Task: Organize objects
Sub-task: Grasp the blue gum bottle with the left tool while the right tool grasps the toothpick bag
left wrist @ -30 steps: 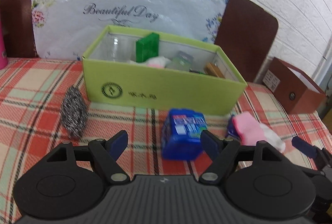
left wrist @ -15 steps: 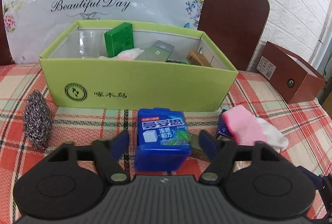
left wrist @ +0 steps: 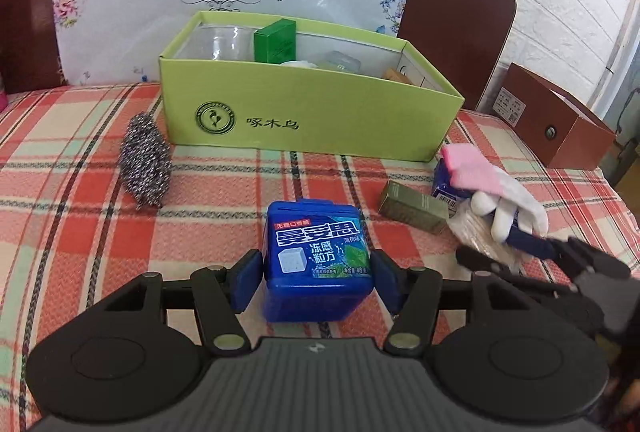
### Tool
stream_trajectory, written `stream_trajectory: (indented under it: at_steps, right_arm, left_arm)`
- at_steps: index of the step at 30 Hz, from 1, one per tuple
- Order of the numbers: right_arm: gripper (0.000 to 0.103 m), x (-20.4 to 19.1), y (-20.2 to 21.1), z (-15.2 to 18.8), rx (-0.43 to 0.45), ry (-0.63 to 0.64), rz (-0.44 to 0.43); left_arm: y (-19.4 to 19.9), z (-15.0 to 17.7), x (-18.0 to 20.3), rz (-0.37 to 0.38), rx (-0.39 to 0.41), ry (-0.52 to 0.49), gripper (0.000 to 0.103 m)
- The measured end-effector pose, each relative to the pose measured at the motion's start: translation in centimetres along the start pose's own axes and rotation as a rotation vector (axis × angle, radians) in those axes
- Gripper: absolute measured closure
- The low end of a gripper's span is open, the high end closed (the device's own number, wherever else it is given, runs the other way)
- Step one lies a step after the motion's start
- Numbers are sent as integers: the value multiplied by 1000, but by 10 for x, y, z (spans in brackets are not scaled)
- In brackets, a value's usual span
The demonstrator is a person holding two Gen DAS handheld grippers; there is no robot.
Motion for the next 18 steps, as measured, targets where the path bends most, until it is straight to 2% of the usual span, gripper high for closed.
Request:
stream_trajectory:
  at_steps: [4,5,6,9,13,16,18]
  right_arm:
    - [38,10,-16,1,-46,-5,1]
    - [46,9,-15,2,-48,-2,-2]
    - [58,6,-13,3,-58,6,-6]
    - [64,-3,-1,9,-82,-40,-23]
    - [64,-27,15,17,-106,-155,-131]
    - [57,-49,23,17,-115,-189,-242]
    - [51,-55,26,14,-106,-160,-263]
  left_arm:
    - [-3,4,-4,-14,-18,11,41]
    - [-5,6,-4,-17,-25,11,41]
    - [-6,7,-5,-16,-31,13,41]
    - [-5,10,-4,-19,-29,5,42]
    - [-2,11,-5,-18,-28,8,42]
    - [1,12,-6,-21,-19,18,42]
    - [2,10,-8,-31,-8,33,39]
Point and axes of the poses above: each gripper's, at about its wrist camera, not at the fingertips, and y roughly against the way its jaws point, x to its right, z to its underside, the point moved 10 cm from there along -y, roughly the way its jaws point, and after that the axes turned 9 degrees about -z, right-handed, at the moved point
